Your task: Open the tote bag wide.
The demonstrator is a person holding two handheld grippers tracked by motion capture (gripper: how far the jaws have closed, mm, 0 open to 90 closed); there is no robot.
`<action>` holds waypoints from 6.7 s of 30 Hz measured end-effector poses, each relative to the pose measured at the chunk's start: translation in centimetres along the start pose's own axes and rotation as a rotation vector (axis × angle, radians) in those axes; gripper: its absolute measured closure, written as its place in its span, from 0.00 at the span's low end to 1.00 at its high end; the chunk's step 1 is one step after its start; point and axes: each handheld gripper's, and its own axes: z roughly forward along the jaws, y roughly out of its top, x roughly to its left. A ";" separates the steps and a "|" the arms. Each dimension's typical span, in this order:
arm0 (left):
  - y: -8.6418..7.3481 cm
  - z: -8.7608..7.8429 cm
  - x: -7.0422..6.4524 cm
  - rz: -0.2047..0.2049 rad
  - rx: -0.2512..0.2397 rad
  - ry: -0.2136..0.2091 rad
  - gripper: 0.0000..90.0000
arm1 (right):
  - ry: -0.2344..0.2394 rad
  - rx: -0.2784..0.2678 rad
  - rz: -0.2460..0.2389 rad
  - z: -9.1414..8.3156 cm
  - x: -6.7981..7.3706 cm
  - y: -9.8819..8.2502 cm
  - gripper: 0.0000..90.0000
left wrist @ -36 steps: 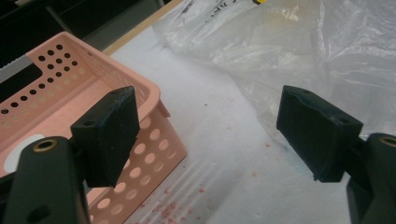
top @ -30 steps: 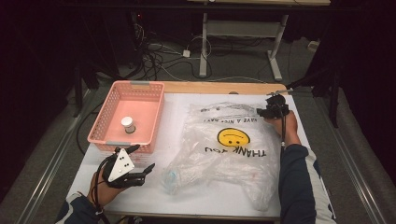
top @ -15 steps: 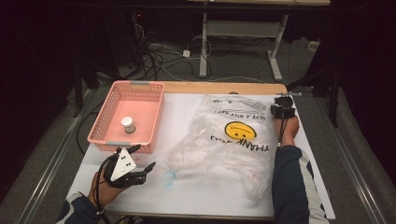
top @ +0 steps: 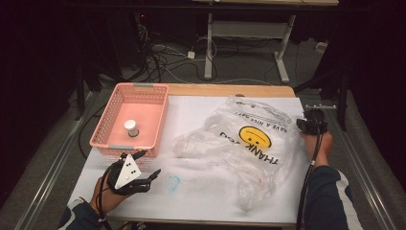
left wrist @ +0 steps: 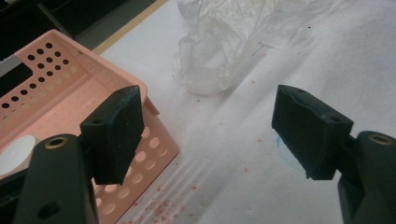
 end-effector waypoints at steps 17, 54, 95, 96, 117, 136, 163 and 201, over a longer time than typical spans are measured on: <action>-0.2 0.6 -0.1 0.012 0.040 0.005 0.26 | 0.122 -0.260 -0.149 -4.5 2.4 0.0 0.50; -0.2 0.7 -0.2 0.037 0.062 0.029 0.26 | 0.334 -0.011 -0.965 -7.3 20.6 -7.4 0.80; 2.1 -0.7 6.9 -0.134 0.046 0.152 0.23 | 0.298 -0.491 -0.618 -13.0 20.1 -1.5 1.00; 2.3 -0.5 7.4 -0.130 0.056 0.154 0.23 | 0.298 -0.491 -0.618 -13.0 20.1 -1.5 1.00; 3.0 4.4 13.1 -0.170 0.256 0.191 0.20 | 0.318 -0.474 -0.627 -13.1 19.8 -1.7 1.00; 1.7 10.2 17.8 -0.126 0.658 0.070 0.30 | 0.330 -0.436 -0.699 -12.8 20.3 -2.2 1.00; 1.5 10.5 18.3 -0.197 0.581 0.000 0.53 | 0.333 -0.425 -0.704 -12.3 20.5 -2.6 1.00; 5.9 5.4 11.8 -0.139 0.079 -0.014 0.53 | 0.333 -0.434 -0.685 -12.0 20.5 -2.6 1.00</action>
